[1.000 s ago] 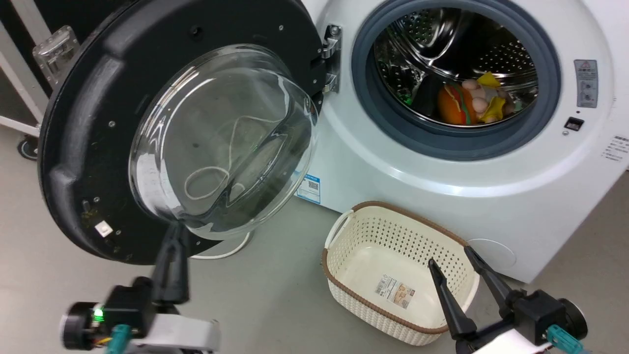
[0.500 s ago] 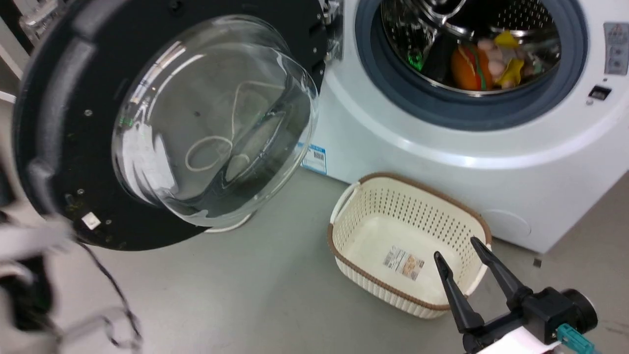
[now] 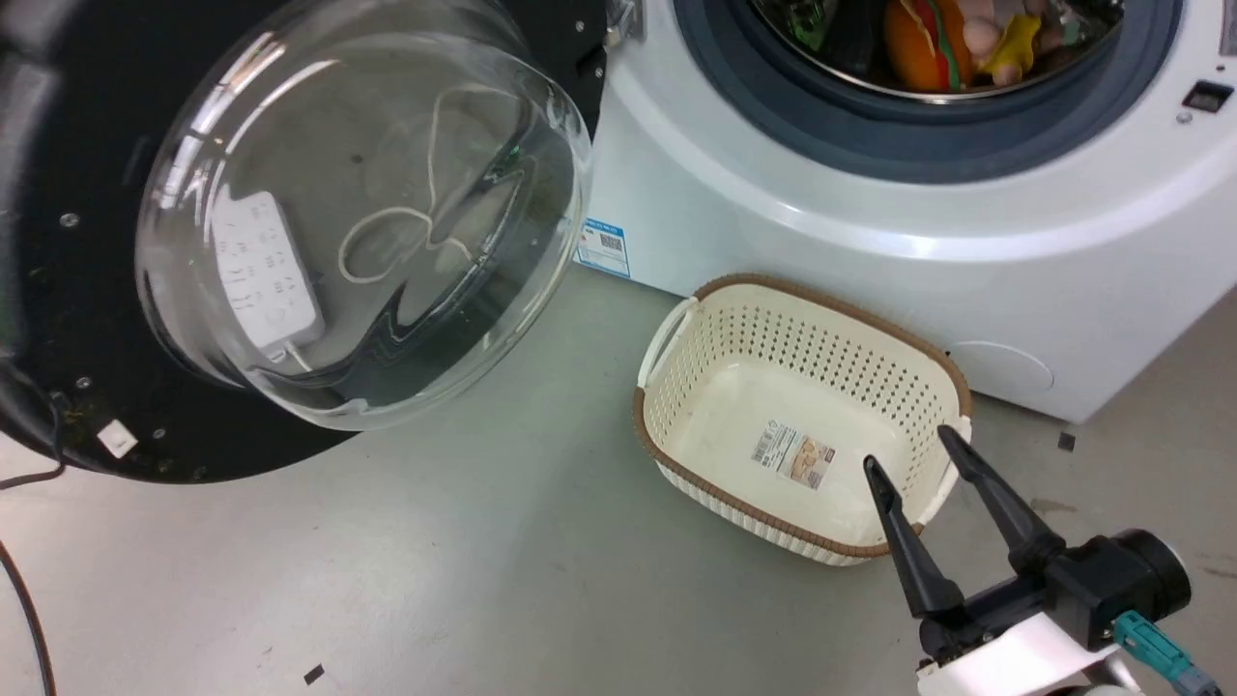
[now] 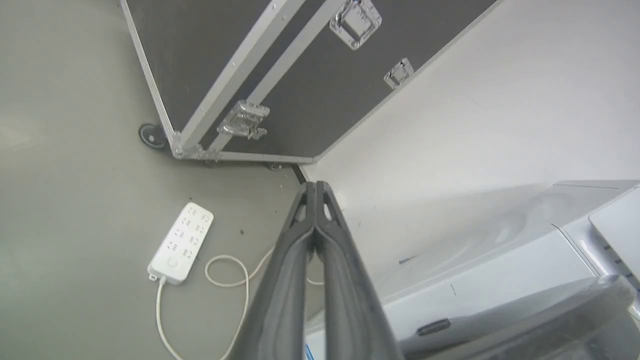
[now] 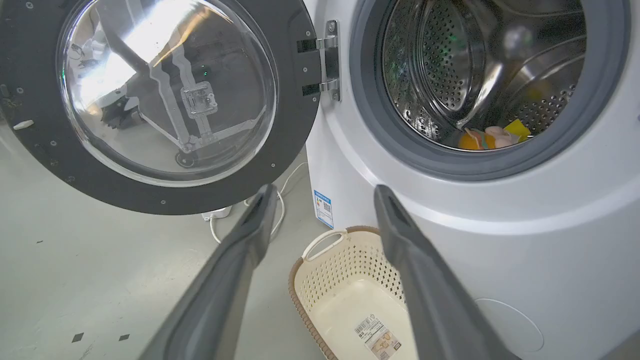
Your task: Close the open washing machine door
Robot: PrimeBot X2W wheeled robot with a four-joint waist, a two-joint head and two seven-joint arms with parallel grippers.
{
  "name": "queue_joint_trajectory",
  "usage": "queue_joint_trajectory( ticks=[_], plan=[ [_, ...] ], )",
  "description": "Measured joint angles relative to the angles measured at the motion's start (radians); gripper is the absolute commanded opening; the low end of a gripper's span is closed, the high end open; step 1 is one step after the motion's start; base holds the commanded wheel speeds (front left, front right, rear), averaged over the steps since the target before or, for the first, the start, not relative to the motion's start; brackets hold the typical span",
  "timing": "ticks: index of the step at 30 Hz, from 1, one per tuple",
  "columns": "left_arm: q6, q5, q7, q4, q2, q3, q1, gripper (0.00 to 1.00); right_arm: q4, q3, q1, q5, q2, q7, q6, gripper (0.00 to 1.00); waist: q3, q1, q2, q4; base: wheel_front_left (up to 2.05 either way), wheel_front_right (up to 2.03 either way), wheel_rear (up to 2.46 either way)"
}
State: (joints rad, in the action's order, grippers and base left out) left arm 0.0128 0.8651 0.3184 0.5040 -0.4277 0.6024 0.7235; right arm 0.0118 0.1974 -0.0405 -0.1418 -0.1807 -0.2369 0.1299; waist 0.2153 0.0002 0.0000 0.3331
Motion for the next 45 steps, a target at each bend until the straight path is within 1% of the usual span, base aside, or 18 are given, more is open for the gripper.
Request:
queue_joint_trajectory(
  ticks=[1,2,3,6,9,10,11,15,18,22,27,28,35,41,42,43,44,45],
  plan=[
    [-0.005,0.035,0.063,0.022,0.0,0.002,0.01,0.0,0.0,0.001,-0.003,-0.001,-0.002,-0.004,0.0,1.0,0.005,0.0,0.0,-0.001,0.0,0.0,0.0],
    [-0.005,0.035,0.063,0.022,0.0,0.002,0.01,0.0,0.0,0.001,-0.003,-0.001,-0.002,-0.004,0.0,1.0,0.005,0.0,0.0,-0.001,0.0,0.0,0.0],
    [-0.005,0.096,0.17,0.046,-0.001,0.007,0.021,0.0,0.0,0.002,-0.007,-0.002,-0.004,-0.006,0.0,1.0,0.014,0.0,0.0,-0.003,0.0,0.0,0.0],
    [0.0,0.178,0.304,0.054,0.0,0.013,0.034,0.0,0.0,0.004,-0.009,-0.007,-0.007,-0.013,0.0,1.0,0.023,0.0001,0.0,-0.001,0.0,0.0,0.0],
    [0.012,0.222,0.384,0.048,-0.001,0.014,0.034,0.0,-0.002,0.009,-0.009,-0.012,-0.008,-0.016,0.0,1.0,0.023,0.0,0.0,0.0,0.0,0.0,0.0],
    [0.023,0.26,0.459,0.027,-0.003,0.015,0.027,0.0,-0.004,0.012,-0.012,-0.014,-0.008,-0.016,0.0,1.0,0.019,-0.0001,-0.0001,-0.003,0.0,0.0,0.0],
    [0.023,0.26,0.459,0.027,-0.003,0.015,0.027,0.0,-0.004,0.012,-0.012,-0.014,-0.008,-0.016,0.0,1.0,0.019,-0.0001,-0.0001,-0.003,0.0,0.0,0.0],
    [0.015,0.351,0.627,-0.063,0.029,0.013,-0.033,0.0,-0.016,0.001,-0.013,-0.017,-0.006,-0.021,0.0,1.0,-0.008,-0.0003,0.0,-0.01,0.0,0.0,0.0],
    [0.006,0.383,0.693,-0.107,0.051,0.006,-0.066,0.0,-0.025,-0.003,-0.011,-0.017,0.0,-0.021,0.0,1.0,-0.023,-0.0002,0.0,-0.011,0.0,0.0,0.0],
    [-0.016,0.443,0.812,-0.225,0.123,-0.019,-0.157,0.0,-0.045,-0.039,-0.001,-0.012,0.033,-0.021,0.0,1.0,-0.07,-0.0003,0.0,-0.012,0.0,0.0,0.0],
    [-0.029,0.467,0.868,-0.311,0.193,-0.054,-0.234,0.0,-0.058,-0.076,0.014,0.002,0.055,-0.021,0.0,1.0,-0.11,-0.0003,0.0,-0.01,0.0,0.0,0.0],
    [-0.029,0.467,0.879,-0.351,0.232,-0.076,-0.278,0.0,-0.061,-0.099,0.019,0.003,0.066,-0.021,0.0,1.0,-0.127,-0.0003,0.0,-0.011,0.0,0.0,0.0],
    [-0.023,0.474,0.872,-0.484,0.349,-0.144,-0.422,0.0,-0.058,-0.196,0.023,0.009,0.097,-0.021,0.0,1.0,-0.164,-0.0004,0.0,-0.044,0.0,0.0,0.0],
    [-0.027,0.532,0.791,-0.528,0.369,-0.273,-0.524,0.0,-0.055,-0.231,0.031,0.019,0.105,-0.021,0.0,1.0,-0.169,-0.0004,0.0,-0.086,0.0,0.0,0.0],
    [-0.022,0.586,0.724,-0.529,0.369,-0.354,-0.561,0.0,-0.053,-0.239,0.031,0.021,0.108,-0.021,0.0,1.0,-0.167,-0.0003,0.0,-0.108,0.0,0.0,0.0],
    [-0.022,0.586,0.724,-0.529,0.369,-0.354,-0.561,0.0,-0.053,-0.239,0.031,0.021,0.108,-0.021,0.0,1.0,-0.167,-0.0003,0.0,-0.108,0.0,0.0,0.0],
    [-0.001,0.623,0.652,-0.525,0.37,-0.444,-0.587,0.0,-0.05,-0.252,0.031,0.021,0.11,-0.021,0.0,1.0,-0.161,-0.0003,0.0,-0.131,0.0,0.0,0.0],
    [-0.001,0.623,0.652,-0.525,0.37,-0.444,-0.587,0.0,-0.05,-0.252,0.031,0.021,0.11,-0.021,0.0,1.0,-0.161,-0.0003,0.0,-0.131,0.0,0.0,0.0]
  ],
)
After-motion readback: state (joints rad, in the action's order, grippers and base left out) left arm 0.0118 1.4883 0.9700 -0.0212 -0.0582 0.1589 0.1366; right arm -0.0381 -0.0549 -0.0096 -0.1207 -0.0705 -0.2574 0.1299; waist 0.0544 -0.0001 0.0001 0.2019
